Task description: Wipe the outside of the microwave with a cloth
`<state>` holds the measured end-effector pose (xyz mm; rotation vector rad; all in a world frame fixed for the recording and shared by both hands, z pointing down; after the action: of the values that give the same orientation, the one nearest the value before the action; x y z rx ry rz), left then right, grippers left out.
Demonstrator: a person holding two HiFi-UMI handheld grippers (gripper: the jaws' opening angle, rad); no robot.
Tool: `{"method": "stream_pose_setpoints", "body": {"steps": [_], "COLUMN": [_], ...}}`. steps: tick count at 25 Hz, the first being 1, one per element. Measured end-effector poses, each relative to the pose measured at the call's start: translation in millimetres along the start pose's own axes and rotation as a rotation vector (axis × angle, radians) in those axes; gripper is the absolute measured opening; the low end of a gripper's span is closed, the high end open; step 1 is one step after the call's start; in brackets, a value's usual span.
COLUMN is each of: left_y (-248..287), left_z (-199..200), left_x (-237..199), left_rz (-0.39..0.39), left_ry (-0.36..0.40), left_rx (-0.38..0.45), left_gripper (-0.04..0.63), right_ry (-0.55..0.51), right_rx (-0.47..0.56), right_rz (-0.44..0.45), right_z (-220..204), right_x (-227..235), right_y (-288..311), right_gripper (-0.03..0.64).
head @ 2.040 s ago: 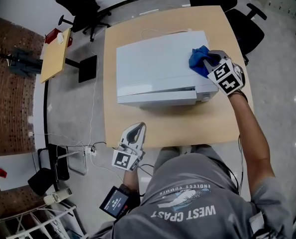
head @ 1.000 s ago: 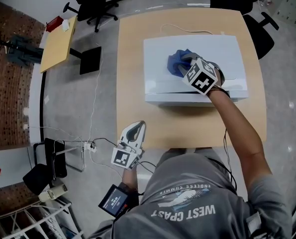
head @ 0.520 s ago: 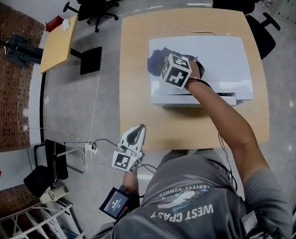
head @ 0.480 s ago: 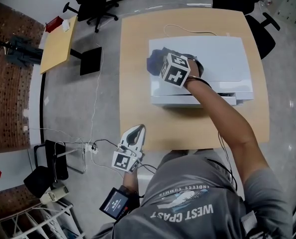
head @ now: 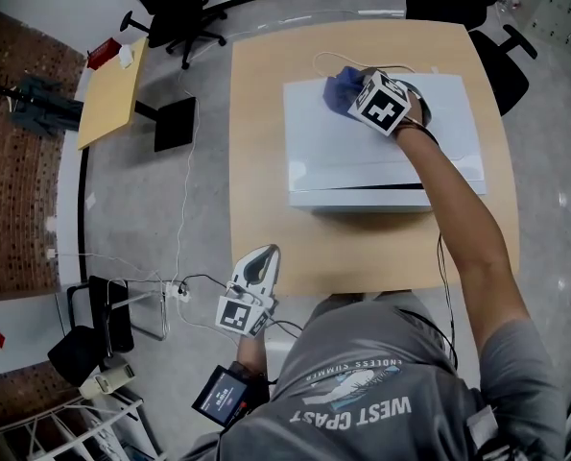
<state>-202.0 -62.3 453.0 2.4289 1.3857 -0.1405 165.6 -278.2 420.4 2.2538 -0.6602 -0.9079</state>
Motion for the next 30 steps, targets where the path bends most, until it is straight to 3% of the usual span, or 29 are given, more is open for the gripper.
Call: {"method": "stream_pose_setpoints", "body": {"steps": [13, 21, 25, 28, 30], "left_y": [34, 49, 51, 56, 62], "left_z": [3, 5, 10, 22, 27], "left_x": [26, 25, 16, 13, 22], "left_rz": [-0.058, -0.122, -0.136, -0.103, -0.08], "left_ry": [0.019, 0.03, 0.053, 0.061, 0.056], "left_rx": [-0.015, -0.026, -0.032, -0.032, -0.035], "left_gripper": [0.023, 0.023, 0.023, 0.023, 0.023], "right_ry": [0.159, 0.288, 0.494, 0.632, 0.668], "right_rx": [-0.051, -0.057, 0.084, 0.279, 0.424], "right_rz": [-0.135, -0.193, -0.224, -0.262, -0.292], "right_z": [-104, -145, -162, -179, -197], "right_x": [47, 60, 68, 80, 88], "right_y": [-49, -72, -102, -151, -188], "right_gripper": [0.051, 0.051, 0.051, 0.051, 0.051]}}
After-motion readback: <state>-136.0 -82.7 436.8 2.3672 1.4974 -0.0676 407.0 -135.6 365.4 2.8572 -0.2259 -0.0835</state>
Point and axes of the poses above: the fingertips, and each gripper's own axes: y forward along the fingers, x to its right, z out of its top, the point moved 7 cm from there along -y, backward along the fingers, and after that the axes turned 11 degrees about -y, right-handed, at the moved point
